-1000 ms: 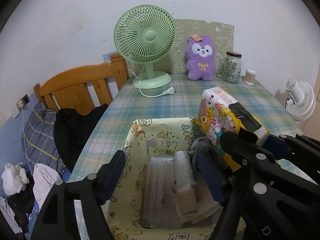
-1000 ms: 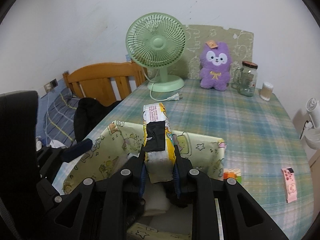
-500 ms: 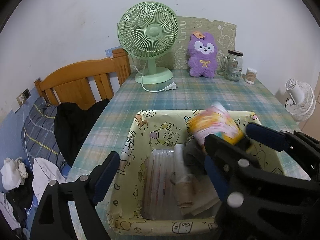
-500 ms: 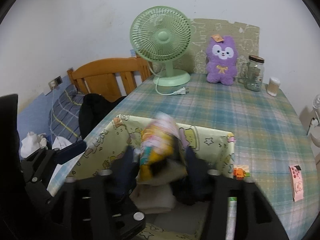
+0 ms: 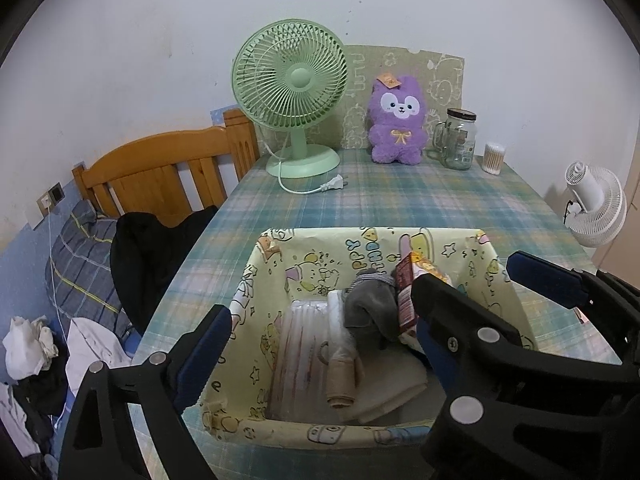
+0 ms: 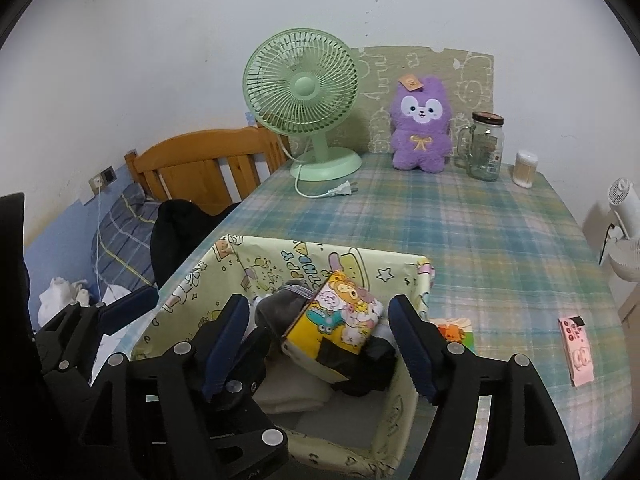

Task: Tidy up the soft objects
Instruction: 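Release the towel and wipes pack into the yellow box, then withdraw both open tools from the yellow box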

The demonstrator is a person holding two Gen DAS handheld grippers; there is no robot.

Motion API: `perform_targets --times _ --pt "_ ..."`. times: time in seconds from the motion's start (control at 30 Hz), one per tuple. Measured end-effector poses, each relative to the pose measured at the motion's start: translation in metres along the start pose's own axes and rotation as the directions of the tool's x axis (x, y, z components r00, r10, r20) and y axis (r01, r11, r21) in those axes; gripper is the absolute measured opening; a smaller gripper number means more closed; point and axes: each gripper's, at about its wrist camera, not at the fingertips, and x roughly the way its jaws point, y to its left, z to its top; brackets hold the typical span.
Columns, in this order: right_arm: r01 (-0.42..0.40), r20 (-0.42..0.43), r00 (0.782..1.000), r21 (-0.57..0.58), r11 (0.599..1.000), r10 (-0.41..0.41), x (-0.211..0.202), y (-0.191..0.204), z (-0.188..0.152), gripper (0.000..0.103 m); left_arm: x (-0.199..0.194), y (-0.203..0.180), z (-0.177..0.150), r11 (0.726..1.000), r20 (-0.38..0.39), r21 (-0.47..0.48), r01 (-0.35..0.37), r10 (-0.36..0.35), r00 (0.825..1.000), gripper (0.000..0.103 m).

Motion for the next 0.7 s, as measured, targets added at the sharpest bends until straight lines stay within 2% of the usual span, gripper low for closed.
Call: perform_targets --times 0.43,0.7 --pt "0.037 0.051 0.998 -0.003 0.999 -0.037 -0.030 -0.017 0.005 0.077 -0.021 -0.022 0.008 1.000 0.045 0.019 -0.002 0.002 0.999 0.099" --pt "0.062 0.083 0.995 0.011 0.998 -0.062 -0.051 -0.032 0.007 0.084 -0.037 -0.041 0.012 1.000 0.073 0.024 0.014 -0.016 0.997 0.103"
